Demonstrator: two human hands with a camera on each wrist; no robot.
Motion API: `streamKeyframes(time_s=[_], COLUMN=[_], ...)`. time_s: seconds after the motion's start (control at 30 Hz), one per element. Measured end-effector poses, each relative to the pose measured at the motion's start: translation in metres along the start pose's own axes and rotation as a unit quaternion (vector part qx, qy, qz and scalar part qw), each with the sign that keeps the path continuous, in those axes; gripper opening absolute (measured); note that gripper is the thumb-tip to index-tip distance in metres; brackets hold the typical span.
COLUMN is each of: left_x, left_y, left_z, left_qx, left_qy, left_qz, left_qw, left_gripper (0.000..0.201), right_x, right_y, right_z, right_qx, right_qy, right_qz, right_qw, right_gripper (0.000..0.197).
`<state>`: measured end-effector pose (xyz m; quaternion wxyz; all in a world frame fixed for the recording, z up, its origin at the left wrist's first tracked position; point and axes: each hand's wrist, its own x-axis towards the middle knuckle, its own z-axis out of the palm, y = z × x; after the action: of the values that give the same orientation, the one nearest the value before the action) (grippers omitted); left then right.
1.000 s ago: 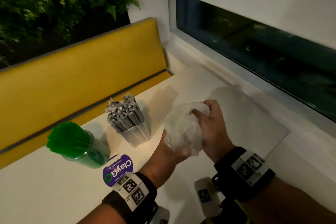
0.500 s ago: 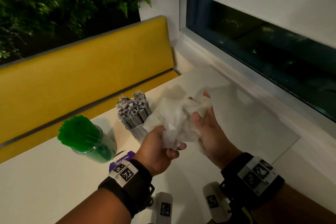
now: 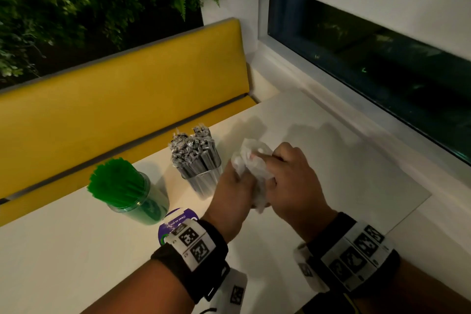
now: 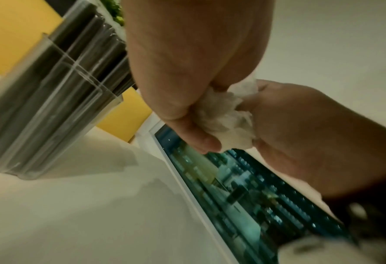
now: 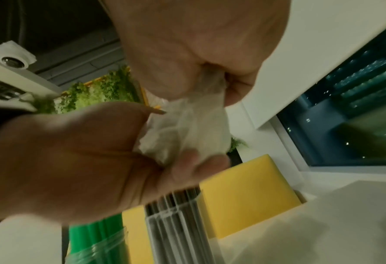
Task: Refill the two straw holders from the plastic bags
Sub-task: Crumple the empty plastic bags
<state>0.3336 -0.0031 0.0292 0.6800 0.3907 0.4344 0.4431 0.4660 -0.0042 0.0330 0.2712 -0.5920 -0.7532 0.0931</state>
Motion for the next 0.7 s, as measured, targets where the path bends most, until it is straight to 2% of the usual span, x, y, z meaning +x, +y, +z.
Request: streamKeyframes(time_s=[0.07,0.1,0.13,0.2,0.27,0.33,0.43,0.47,0.5,0.57,0.6,0.63,0.7], left_x=[-0.004,-0.005,-0.006,-0.005,-0.005,-0.004,-0.002,-0.002,0.0,0.004,0.006,0.008,0.008], left_y=[-0.001,-0.004,-0.005,-0.004,-0.004,-0.008,-0.011,-0.01,-0.01,-0.007,-0.007,-0.006,-0.004], left_z=[0.004,0.002,-0.001,-0.008,-0.012,-0.014,-0.013,-0.013,-0.013,-0.013,-0.014,-0.014,-0.009], left_qx=[0.011,0.0,-0.009,-0.033,-0.058,-0.05,-0.033,-0.04,-0.049,-0.08,-0.1,-0.111,-0.092], left_qy=[-0.039,-0.052,-0.07,-0.08,-0.065,-0.043,-0.023,-0.016,-0.007,0.017,0.025,0.027,0.018], left_qz=[-0.049,-0.077,-0.095,-0.092,-0.091,-0.089,-0.076,-0.072,-0.066,-0.056,-0.05,-0.04,-0.011], left_qw=[0.998,0.996,0.993,0.992,0.992,0.994,0.996,0.996,0.997,0.995,0.993,0.993,0.996], left_gripper=[0.031,0.045,0.058,0.064,0.061,0.067,0.057,0.051,0.045,0.033,0.031,0.031,0.031], right_x=[0.006,0.005,0.003,-0.004,-0.01,-0.011,-0.008,-0.008,-0.007,-0.005,-0.006,-0.007,-0.013], right_y=[0.001,0.002,0.0,-0.01,-0.015,-0.01,-0.007,-0.005,-0.002,0.006,0.008,0.007,-0.002], right_z=[-0.008,-0.01,-0.012,-0.014,-0.017,-0.021,-0.023,-0.022,-0.019,-0.013,-0.009,-0.005,0.001], right_qx=[-0.059,-0.048,-0.001,0.156,0.333,0.461,0.506,0.528,0.56,0.567,0.554,0.548,0.579], right_qy=[-0.066,-0.089,-0.106,-0.174,-0.232,-0.191,-0.075,-0.023,0.039,0.125,0.108,0.044,-0.115], right_qz=[0.005,-0.011,-0.029,-0.031,0.02,0.07,0.083,0.108,0.151,0.239,0.284,0.328,0.36], right_qw=[0.996,0.995,0.994,0.972,0.914,0.864,0.855,0.842,0.814,0.778,0.775,0.768,0.722], right_gripper=[0.057,0.067,0.074,0.085,0.083,0.068,0.037,0.028,0.02,0.018,0.03,0.046,0.067])
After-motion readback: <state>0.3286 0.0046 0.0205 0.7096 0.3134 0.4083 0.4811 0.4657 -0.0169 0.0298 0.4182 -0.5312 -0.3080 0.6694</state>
